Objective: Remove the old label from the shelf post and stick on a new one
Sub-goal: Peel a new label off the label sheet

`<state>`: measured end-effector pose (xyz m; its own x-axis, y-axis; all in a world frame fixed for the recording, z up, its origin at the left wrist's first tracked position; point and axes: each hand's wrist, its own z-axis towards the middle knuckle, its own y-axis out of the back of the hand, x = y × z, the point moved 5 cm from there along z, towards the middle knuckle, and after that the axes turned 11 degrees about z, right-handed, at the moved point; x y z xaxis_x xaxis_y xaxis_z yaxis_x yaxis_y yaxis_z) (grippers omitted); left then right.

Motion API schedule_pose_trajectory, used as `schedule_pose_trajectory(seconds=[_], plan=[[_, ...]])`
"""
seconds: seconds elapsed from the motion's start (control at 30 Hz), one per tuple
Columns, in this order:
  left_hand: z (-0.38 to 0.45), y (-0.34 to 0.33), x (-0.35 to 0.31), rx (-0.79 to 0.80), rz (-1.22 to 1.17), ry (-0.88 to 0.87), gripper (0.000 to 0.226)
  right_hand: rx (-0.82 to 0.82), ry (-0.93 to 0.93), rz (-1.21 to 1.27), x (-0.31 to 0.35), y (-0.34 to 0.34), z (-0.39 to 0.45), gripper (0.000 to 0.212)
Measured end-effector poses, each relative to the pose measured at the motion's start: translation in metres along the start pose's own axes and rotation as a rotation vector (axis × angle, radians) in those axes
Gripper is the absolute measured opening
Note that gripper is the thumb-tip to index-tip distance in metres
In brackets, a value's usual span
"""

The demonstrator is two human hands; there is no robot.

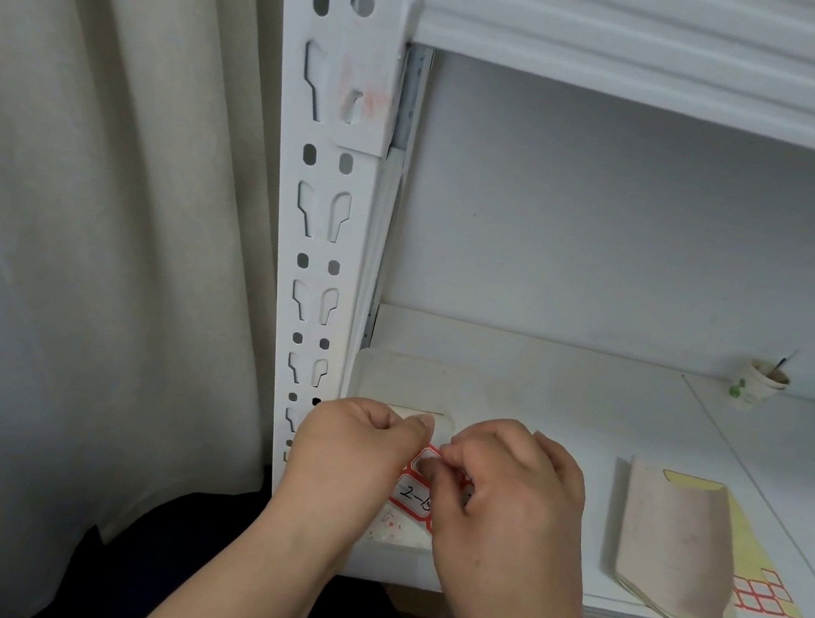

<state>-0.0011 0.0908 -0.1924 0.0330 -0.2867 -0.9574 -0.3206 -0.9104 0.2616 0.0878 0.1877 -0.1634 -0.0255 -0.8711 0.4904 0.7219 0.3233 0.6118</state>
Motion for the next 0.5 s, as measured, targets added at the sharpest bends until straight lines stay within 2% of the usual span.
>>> schedule_pose_trajectory(seconds=[0.23,0.4,0.5], plan=[[-0.005,0.002,0.002,0.021,-0.063,0.046,0.041,-0.003,0.093,0.026,0.003,-0.001,-0.007,0.016],[-0.005,0.002,0.007,0.034,-0.158,0.126,0.051,-0.039,0.138,0.049,0.004,0.0,-0.011,0.01],[-0.006,0.003,0.007,0.041,-0.187,0.148,0.045,-0.055,0.156,0.049,0.005,0.001,-0.012,0.008]])
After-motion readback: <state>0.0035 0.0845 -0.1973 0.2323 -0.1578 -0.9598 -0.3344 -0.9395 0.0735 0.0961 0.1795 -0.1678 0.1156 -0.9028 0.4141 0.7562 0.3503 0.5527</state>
